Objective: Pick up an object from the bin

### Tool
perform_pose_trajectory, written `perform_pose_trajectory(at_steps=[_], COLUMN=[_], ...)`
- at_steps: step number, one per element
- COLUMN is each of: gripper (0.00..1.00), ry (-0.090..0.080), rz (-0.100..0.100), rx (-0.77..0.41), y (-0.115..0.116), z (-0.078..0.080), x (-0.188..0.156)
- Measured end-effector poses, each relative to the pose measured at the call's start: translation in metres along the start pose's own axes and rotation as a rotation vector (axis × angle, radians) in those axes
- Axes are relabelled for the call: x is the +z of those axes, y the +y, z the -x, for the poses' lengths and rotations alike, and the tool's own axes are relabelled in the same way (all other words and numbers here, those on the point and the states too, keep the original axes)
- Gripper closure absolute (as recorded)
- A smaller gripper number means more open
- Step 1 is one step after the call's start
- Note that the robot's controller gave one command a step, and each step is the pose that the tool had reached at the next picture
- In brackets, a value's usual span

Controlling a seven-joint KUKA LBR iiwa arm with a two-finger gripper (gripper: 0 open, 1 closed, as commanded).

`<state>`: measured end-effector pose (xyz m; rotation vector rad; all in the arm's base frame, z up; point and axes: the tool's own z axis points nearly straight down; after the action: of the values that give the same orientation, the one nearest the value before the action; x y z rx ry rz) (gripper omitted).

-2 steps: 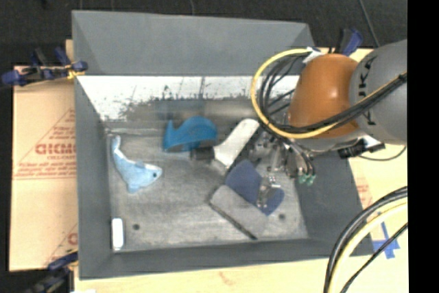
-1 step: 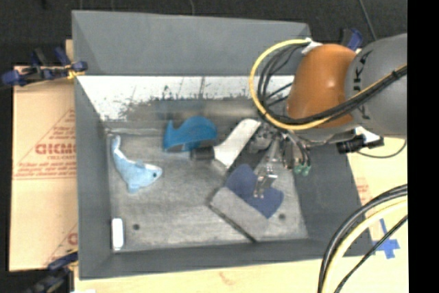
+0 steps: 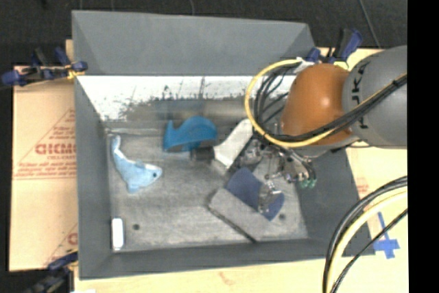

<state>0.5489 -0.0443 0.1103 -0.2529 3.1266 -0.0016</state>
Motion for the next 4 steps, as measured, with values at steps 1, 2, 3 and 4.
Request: perform_pose_trajectory(at_steps=[1, 2, 3, 4], gripper=[1.00, 1.00, 1.00, 1.00], ry=[0.022, 0.021, 0.019, 0.012], rz=[0.003, 0.003, 0.003, 0.001], rx=[0.033, 0.033, 0.033, 0.033], y=[-0.0252, -0.0253, -0.0253, -0.0259], z=[0.0861, 0.0864, 0.0861, 0.0865], x=[0.0341, 0.0340, 0.0322, 0.0297])
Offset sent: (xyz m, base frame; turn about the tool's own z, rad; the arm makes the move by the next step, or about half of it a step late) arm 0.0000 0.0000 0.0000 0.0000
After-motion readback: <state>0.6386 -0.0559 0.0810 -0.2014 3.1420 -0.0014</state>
